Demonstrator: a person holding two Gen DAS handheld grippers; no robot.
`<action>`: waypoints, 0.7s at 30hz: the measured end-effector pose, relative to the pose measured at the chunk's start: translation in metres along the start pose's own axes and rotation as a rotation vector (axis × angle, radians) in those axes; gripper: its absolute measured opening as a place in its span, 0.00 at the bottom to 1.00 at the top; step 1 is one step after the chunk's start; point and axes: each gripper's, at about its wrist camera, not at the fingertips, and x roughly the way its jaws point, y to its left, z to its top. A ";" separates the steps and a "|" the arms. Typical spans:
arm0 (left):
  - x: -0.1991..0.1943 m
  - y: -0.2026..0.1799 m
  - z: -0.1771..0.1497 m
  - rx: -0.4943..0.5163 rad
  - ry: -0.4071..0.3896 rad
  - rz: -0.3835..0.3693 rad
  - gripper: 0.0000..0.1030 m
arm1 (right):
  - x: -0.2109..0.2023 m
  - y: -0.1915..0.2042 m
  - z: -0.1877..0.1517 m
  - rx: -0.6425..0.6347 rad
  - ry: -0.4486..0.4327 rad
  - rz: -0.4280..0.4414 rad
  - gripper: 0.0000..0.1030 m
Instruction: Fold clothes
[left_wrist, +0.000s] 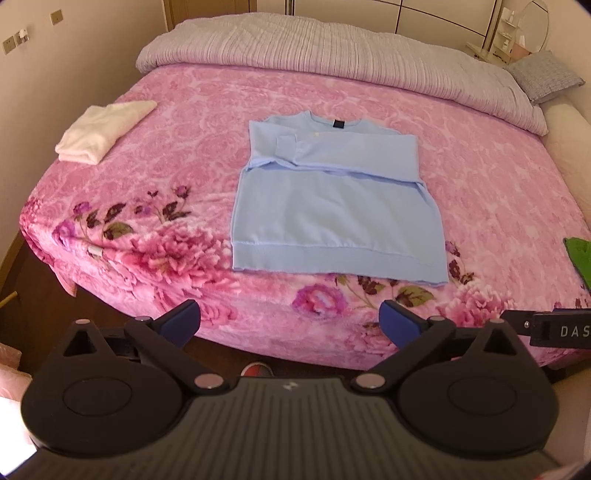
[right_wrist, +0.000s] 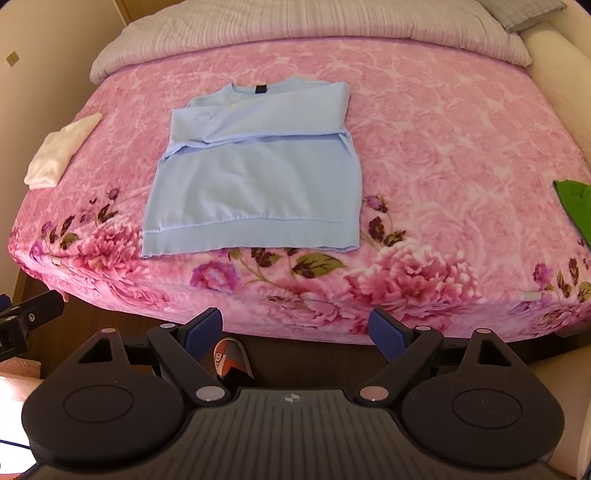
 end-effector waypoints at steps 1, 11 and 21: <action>0.001 0.001 -0.002 -0.002 0.004 -0.002 0.99 | 0.000 0.001 -0.001 -0.002 0.001 -0.001 0.86; 0.004 0.012 -0.007 -0.027 0.015 0.000 0.99 | 0.001 0.003 -0.004 -0.018 -0.009 -0.010 0.86; 0.036 0.028 0.007 -0.052 0.054 -0.007 0.99 | 0.025 0.009 0.014 -0.011 0.030 -0.024 0.86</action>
